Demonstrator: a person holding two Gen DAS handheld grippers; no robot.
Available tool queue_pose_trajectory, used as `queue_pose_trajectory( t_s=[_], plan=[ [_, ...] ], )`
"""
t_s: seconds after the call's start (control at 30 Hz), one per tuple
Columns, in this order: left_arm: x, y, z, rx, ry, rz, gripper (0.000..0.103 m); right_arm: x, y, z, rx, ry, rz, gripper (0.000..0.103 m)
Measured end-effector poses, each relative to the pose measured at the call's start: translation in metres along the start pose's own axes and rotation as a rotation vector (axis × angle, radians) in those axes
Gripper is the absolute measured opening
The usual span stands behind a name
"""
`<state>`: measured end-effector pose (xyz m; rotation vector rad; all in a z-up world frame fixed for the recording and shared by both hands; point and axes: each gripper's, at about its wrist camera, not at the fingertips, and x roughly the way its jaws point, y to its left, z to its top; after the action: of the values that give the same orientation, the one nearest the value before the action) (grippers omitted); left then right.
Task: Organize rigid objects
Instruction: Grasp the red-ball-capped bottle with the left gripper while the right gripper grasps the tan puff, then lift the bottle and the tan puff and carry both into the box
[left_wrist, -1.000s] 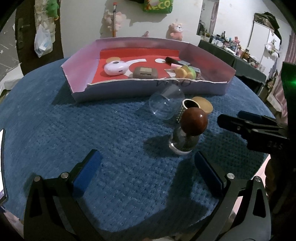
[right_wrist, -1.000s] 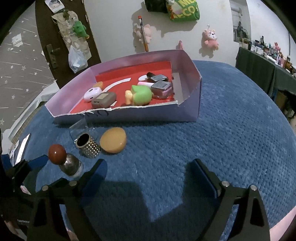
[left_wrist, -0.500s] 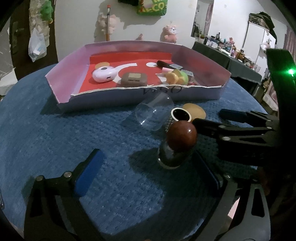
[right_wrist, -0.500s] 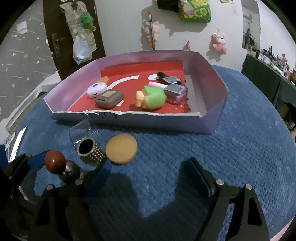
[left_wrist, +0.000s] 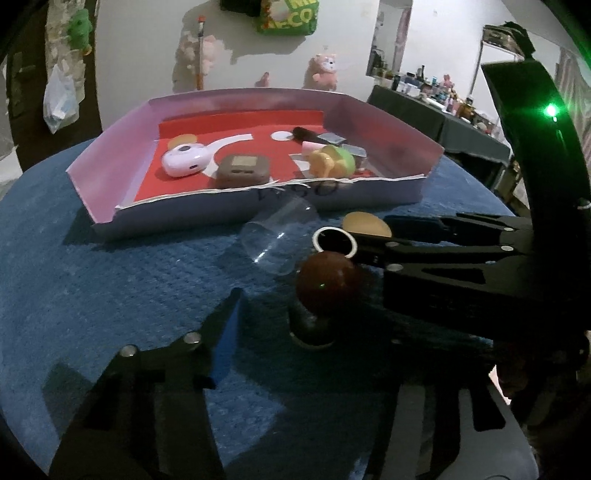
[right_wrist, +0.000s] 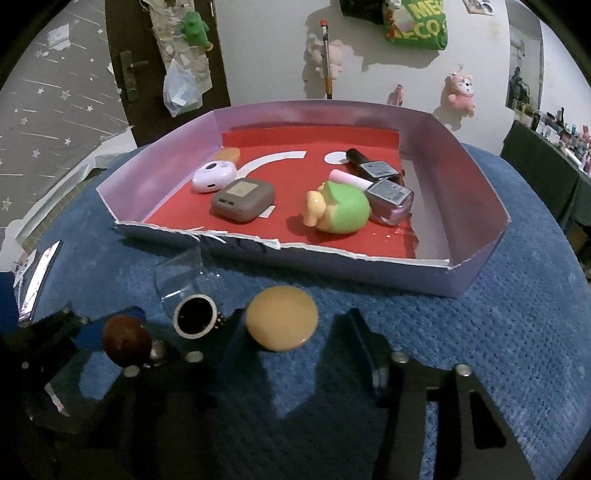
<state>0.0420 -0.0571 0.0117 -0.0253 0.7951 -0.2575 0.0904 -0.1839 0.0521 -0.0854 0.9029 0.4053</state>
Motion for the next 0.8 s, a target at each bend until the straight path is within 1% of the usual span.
queue_pose_trajectory(
  t_s=[0.1,0.13,0.3,0.47,0.8],
  plan=[
    [0.0,-0.003,0.001,0.004,0.0,-0.033,0.034,-0.001,0.001,0.0,0.0,-0.002,0.013,0.044],
    [0.0,-0.004,0.002,0.002,0.001,-0.041,0.032,-0.001,0.0,0.0,0.002,-0.002,0.015,0.04],
    [0.0,-0.004,0.002,0.001,-0.002,-0.052,0.03,-0.003,-0.003,-0.002,0.022,-0.006,0.025,0.04],
    [-0.001,0.005,0.002,-0.031,0.0,-0.06,0.03,-0.005,-0.006,-0.005,0.038,-0.01,0.027,0.04],
    [-0.009,0.025,-0.003,-0.079,-0.003,-0.025,0.029,-0.018,-0.006,-0.016,0.064,-0.024,0.039,0.04]
  ],
)
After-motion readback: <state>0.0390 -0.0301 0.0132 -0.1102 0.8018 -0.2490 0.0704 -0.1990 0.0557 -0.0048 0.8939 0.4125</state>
